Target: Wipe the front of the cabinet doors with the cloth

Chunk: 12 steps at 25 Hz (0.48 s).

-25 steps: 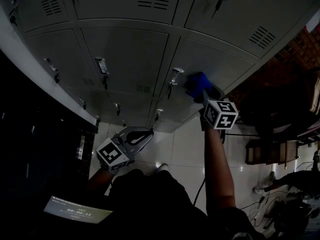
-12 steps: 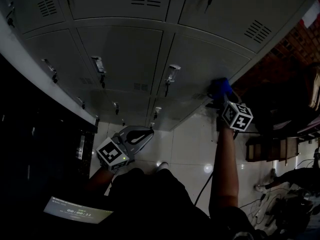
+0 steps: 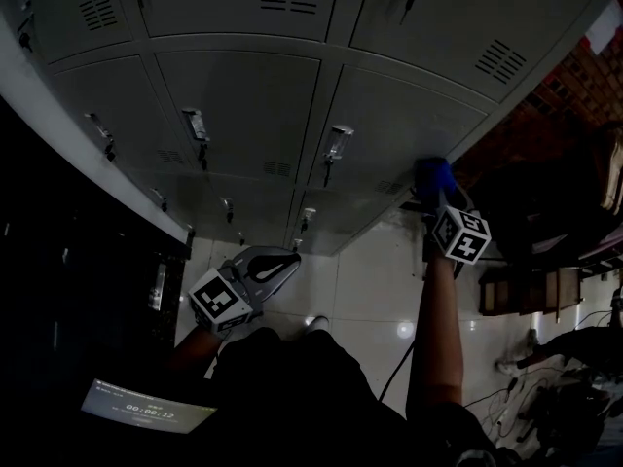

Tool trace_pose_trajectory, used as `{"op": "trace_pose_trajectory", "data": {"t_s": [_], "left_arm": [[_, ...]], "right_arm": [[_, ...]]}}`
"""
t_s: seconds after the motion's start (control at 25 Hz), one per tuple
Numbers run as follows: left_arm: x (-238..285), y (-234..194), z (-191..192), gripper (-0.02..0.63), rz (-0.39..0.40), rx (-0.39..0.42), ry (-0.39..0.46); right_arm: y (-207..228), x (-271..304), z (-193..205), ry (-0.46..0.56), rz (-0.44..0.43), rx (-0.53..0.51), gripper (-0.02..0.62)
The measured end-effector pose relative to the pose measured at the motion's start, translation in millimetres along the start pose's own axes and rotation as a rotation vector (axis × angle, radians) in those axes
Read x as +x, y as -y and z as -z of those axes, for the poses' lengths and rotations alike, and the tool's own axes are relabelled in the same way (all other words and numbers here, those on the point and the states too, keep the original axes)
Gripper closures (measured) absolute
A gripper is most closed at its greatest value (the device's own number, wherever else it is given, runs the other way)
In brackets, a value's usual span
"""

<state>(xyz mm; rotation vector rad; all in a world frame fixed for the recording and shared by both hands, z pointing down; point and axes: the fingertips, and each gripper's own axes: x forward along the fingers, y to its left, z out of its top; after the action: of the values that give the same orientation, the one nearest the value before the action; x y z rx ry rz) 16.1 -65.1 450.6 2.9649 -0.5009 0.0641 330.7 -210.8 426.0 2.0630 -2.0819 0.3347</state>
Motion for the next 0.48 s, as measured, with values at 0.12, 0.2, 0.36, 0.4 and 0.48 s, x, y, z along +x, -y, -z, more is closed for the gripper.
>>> {"op": "trace_pose_trajectory", "data": {"t_s": [0.12, 0.2, 0.36, 0.4, 0.48], "left_arm": [[-4, -2, 1, 0.604, -0.002, 0.003, 0.008], [-7, -4, 0, 0.604, -0.007, 0.006, 0.012], [-11, -7, -1, 0.606, -0.019, 0.001, 0.01], [-12, -7, -1, 0.604, -0.018, 0.003, 0.01], [-13, -7, 0, 0.604, -0.017, 0.008, 0.01]], "right_arm": [[-21, -2, 5, -0.002, -0.03, -0.026, 0.526], [-35, -1, 7, -0.003, -0.053, -0.057, 0.526], [-85, 8, 15, -0.012, -0.15, -0.089, 0.526], [-98, 12, 19, -0.019, -0.175, -0.098, 0.526], [-121, 23, 29, -0.034, -0.218, -0.11, 0.526]]}}
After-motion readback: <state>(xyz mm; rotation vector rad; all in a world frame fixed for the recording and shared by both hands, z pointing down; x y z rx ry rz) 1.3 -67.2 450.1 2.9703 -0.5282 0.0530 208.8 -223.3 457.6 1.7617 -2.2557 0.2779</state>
